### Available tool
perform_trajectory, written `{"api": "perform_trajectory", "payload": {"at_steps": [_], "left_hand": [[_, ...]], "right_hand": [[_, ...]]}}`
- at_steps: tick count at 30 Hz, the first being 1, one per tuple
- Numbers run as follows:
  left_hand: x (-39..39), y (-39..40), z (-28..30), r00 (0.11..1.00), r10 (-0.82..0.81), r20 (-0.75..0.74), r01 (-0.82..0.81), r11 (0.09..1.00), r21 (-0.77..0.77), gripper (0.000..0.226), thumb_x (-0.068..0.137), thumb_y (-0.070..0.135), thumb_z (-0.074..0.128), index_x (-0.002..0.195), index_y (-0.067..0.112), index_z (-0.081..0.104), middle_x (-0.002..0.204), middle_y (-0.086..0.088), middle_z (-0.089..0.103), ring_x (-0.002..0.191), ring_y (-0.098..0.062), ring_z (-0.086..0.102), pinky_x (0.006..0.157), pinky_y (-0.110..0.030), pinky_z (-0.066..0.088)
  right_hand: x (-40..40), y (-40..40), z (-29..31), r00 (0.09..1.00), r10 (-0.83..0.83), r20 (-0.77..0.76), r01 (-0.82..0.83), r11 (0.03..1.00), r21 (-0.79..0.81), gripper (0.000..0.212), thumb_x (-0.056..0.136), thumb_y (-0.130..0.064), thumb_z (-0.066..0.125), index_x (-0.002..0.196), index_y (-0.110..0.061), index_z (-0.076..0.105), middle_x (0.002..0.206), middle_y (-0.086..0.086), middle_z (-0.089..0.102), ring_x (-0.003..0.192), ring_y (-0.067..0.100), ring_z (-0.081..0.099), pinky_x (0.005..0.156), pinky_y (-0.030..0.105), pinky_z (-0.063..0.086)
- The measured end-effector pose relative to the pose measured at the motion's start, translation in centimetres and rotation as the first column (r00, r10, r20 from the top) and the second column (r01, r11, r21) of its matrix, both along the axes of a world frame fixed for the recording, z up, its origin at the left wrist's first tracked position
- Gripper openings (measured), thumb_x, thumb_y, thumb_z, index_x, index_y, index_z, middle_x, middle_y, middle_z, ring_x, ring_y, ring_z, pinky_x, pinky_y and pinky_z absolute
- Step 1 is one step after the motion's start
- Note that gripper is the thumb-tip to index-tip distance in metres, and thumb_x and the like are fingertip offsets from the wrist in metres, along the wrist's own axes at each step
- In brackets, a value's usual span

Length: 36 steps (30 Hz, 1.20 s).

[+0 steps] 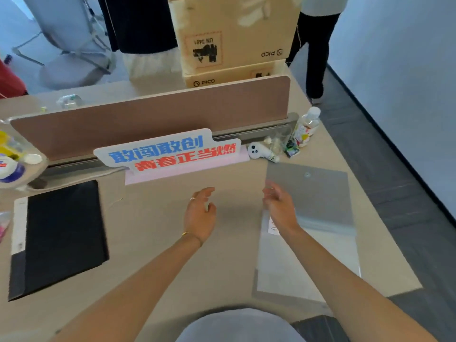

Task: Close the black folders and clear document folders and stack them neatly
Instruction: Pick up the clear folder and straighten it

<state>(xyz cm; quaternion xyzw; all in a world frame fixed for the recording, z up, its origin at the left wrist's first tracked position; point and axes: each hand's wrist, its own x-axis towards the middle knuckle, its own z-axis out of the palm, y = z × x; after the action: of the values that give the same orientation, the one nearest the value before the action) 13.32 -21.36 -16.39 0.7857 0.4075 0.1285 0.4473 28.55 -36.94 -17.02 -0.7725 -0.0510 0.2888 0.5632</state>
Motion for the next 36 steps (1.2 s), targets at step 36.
{"api": "perform_trajectory", "payload": {"at_steps": [36], "left_hand": [[12.2, -8.8, -0.5, 0.983, 0.007, -0.182, -0.076, 0.925, -0.371, 0.046, 0.089, 0.012, 0.051, 0.134, 0.021, 0.058, 0.135, -0.004, 0.063, 0.110, -0.019, 0.061, 0.087, -0.028, 0.047]], "right_hand": [[8.0, -18.5, -5.6, 0.933, -0.112, 0.341, 0.246, 0.892, -0.380, 0.063, 0.071, -0.006, 0.056, 0.126, -0.036, 0.057, 0.091, 0.002, 0.070, 0.082, 0.039, 0.063, 0.080, 0.049, 0.057]]}}
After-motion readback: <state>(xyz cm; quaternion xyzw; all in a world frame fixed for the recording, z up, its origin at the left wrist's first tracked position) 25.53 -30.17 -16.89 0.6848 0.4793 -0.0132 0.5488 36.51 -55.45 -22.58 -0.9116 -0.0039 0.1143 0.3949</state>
